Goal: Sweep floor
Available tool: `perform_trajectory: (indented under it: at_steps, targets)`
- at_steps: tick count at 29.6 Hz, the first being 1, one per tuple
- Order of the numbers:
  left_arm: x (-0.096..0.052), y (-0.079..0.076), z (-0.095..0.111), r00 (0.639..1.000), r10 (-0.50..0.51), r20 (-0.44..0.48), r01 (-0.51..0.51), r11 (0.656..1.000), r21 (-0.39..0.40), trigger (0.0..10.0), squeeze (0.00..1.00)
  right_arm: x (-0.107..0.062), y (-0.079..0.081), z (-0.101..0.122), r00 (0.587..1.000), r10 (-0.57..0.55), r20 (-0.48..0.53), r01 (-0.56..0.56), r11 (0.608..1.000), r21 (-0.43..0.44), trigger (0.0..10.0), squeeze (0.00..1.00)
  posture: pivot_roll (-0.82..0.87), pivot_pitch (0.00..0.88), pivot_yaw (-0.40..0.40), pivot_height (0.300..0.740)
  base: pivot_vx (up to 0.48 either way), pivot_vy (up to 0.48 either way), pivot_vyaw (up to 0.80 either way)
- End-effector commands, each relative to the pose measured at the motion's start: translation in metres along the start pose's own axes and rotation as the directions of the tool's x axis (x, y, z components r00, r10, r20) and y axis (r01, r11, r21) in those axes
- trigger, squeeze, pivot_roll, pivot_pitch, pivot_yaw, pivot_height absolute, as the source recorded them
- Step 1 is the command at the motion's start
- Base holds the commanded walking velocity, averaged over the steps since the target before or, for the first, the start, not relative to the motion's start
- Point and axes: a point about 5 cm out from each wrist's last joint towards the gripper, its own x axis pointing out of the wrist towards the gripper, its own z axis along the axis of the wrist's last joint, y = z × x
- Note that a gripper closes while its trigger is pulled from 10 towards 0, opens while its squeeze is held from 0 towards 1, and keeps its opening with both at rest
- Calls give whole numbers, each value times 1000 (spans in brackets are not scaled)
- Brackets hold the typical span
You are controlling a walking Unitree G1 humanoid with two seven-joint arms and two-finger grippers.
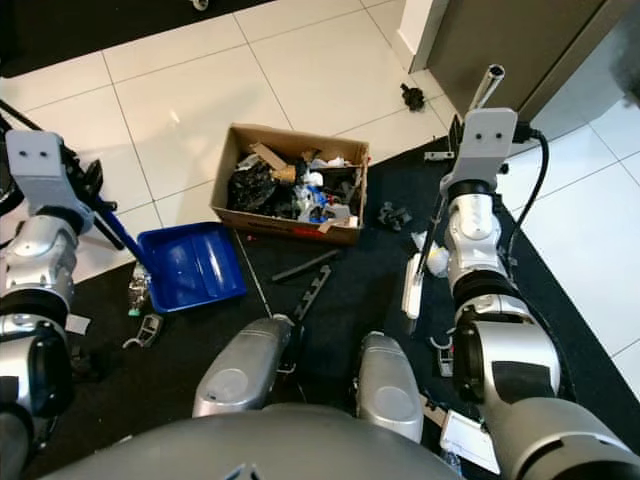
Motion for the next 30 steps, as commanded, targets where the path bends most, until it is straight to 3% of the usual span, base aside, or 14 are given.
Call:
perform_trajectory:
  at_steps: [1,2,3,4,5,8,15,21,24,25,30]
  targets:
    - [2,-27,-11,991,-136,-19,132,982,-134,10000,0,1,-2,0,1000,-1,-2,1,1000,-8,10000,0,163,12,-47,740,0,0,0]
    - [2,-27,-11,991,-136,-19,132,982,-134,10000,0,1,-2,0,1000,-1,-2,1,1000,-8,10000,0,163,12,-47,740,0,0,0]
    - [3,-38,-10,980,-199,-6,196,969,-149,10000,0,2,-1,1,1000,0,-1,0,1000,-7,10000,0,167,11,-46,740,0,0,0]
    - [3,-38,-10,980,-199,-6,196,969,-149,10000,0,2,-1,1,1000,0,-1,0,1000,-7,10000,0,167,11,-46,740,0,0,0]
    - [2,-50,-10,964,-266,6,263,951,-161,10000,0,2,-1,1,1000,0,0,0,1000,-6,10000,0,167,11,-46,740,0,0,0]
    - [0,-64,-13,945,-327,12,325,932,-162,10000,0,2,0,2,1000,-1,3,1,1000,-4,10000,0,165,10,-41,740,0,0,0]
    - [-4,-70,-24,938,-346,-33,336,928,-162,10000,0,1,1,1,1000,0,0,0,1000,-1,10000,0,166,12,-40,740,0,0,0]
    - [-7,-75,-26,918,-395,-24,381,898,-219,10000,0,1,1,1,1000,-2,0,2,1000,0,10000,0,167,13,-38,740,0,0,0]
    - [-8,-81,-23,902,-431,10,418,868,-268,10000,0,2,2,1,1000,-2,0,2,1000,0,10000,0,167,13,-38,740,0,0,0]
    - [-10,-86,-19,884,-466,36,456,844,-282,10000,0,2,2,1,1000,-1,0,1,1000,1,10000,0,167,13,-38,740,0,0,0]
    - [-12,-98,-14,844,-532,66,527,803,-277,10000,0,2,3,1,1000,3,0,-3,1000,1,10000,0,167,13,-38,740,0,0,0]
